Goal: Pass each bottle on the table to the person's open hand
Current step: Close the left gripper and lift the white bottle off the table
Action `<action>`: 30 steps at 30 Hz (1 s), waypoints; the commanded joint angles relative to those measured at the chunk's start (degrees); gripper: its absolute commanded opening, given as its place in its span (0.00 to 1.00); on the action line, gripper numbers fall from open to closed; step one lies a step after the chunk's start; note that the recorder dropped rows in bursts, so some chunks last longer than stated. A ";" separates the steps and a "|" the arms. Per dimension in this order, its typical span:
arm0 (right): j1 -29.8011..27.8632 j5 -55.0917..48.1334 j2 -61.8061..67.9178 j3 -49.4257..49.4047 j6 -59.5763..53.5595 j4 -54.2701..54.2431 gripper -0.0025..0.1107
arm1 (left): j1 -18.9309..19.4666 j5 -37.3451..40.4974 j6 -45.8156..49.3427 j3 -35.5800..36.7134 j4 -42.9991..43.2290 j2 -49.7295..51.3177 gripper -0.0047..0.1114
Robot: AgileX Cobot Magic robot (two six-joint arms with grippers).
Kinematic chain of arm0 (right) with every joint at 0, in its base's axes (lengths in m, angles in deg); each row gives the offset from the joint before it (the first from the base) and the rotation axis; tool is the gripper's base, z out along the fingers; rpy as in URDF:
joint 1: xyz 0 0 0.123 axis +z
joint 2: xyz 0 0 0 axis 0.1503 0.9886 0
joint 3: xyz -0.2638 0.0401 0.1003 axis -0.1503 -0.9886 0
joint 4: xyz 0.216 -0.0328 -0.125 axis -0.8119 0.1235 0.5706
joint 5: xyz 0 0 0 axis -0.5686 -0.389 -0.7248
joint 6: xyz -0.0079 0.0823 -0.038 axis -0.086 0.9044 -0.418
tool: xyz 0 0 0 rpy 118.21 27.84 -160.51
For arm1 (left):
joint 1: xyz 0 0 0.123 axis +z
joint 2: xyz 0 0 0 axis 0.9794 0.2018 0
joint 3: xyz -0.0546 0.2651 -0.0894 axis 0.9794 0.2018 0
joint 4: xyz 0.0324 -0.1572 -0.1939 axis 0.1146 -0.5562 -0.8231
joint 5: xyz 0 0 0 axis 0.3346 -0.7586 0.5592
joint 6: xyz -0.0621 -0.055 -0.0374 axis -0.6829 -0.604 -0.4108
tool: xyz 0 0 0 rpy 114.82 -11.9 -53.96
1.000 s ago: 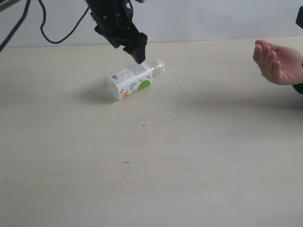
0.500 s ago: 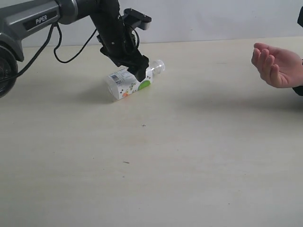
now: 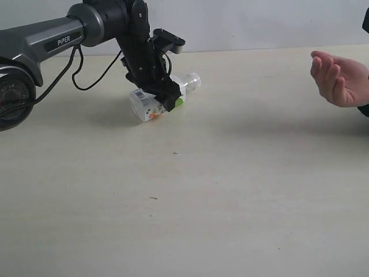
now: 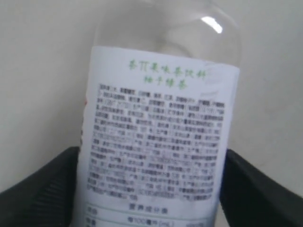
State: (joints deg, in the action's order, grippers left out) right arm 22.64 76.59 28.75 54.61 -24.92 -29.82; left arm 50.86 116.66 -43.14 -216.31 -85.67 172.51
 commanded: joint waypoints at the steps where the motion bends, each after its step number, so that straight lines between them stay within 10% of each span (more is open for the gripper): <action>1: 0.01 0.18 -0.22 -0.24 0.04 0.02 0.02 | 0.01 0.31 -0.27 -0.31 0.07 -0.01 0.49; 7: 0.01 0.18 -0.22 -0.24 0.04 0.02 0.02 | 0.01 2.79 -0.11 -0.31 0.07 -0.62 0.04; 30: 0.01 0.18 -0.22 -0.24 0.04 0.02 0.02 | -2.13 4.22 -19.43 -0.31 -0.91 -6.38 0.04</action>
State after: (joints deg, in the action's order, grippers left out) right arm 22.64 76.59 28.75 54.61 -24.84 -29.82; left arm 50.10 121.00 -59.76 -216.31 -86.23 167.14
